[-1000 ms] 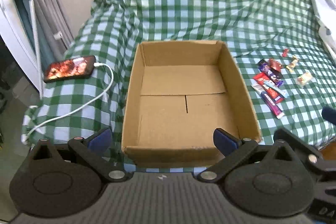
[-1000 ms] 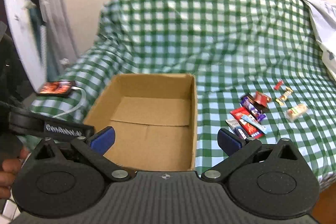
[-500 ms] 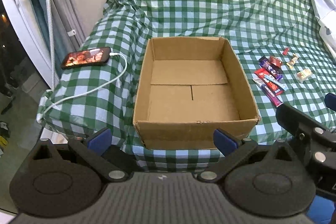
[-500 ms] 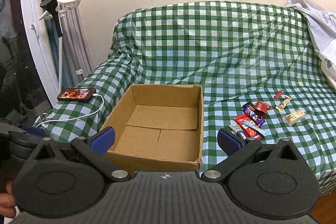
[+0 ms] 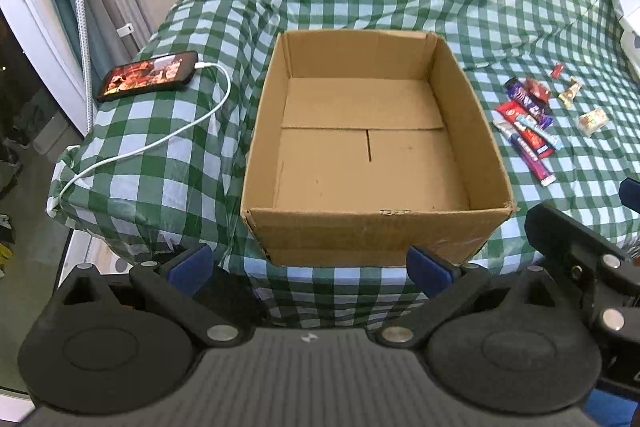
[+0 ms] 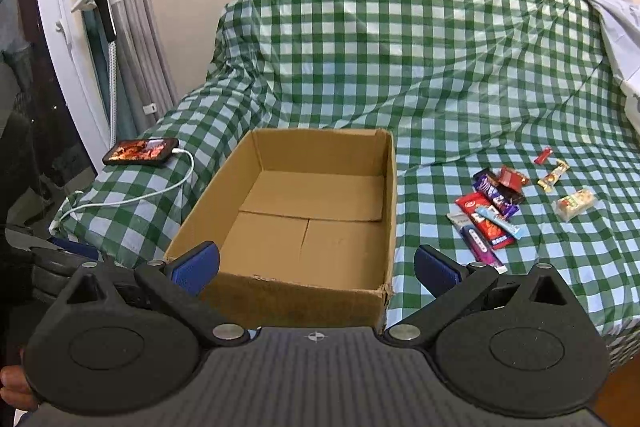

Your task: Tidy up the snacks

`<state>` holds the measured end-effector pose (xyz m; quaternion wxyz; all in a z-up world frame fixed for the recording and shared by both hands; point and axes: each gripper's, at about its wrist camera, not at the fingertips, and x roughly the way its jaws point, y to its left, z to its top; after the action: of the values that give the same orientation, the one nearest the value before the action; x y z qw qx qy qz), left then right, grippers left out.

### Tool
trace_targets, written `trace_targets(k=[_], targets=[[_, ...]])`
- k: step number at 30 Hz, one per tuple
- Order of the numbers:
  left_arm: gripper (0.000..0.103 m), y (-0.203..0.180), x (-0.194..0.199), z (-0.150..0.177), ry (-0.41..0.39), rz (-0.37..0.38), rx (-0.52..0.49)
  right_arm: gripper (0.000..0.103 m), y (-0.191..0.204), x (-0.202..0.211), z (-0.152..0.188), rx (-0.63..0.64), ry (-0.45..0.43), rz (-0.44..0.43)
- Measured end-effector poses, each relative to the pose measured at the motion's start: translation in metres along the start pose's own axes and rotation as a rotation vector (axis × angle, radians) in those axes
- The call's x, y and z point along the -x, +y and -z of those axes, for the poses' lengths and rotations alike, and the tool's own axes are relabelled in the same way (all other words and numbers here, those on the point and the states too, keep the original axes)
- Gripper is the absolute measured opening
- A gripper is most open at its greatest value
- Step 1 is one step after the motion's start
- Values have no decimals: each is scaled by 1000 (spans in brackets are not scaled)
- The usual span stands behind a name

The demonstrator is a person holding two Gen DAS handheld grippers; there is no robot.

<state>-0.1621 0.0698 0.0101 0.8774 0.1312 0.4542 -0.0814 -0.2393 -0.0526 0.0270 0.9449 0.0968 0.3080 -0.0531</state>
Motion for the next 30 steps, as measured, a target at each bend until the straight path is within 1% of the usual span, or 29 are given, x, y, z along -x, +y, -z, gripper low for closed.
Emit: trace_targets(k=[5,9,15,19,25,27,30], targets=[[103,-4,-17,-5,47,-10,-5,103,-5,-19,1,-19,47,-11],[103,-10,-24,-12,67,-14,-2,103,-12,-30,2,-39,72,-10],[103,-28,-35,-27,89,-24,-25,103,-34,-43,1,-93,85,3],[103,-46,-43,-37,100,-28,-59,103,-52,-49,3,-135,85,25],[103,-80,-55,-53,117,-16,-110,103,-96,-55,1,-182,74,75],[103,-91,-59,-62,118,6,-118,103,-113,-58,0,-206,71,103],[103,-113,-65,-80,106,61,-128,103,-147,-62,-2,-248,58,169]])
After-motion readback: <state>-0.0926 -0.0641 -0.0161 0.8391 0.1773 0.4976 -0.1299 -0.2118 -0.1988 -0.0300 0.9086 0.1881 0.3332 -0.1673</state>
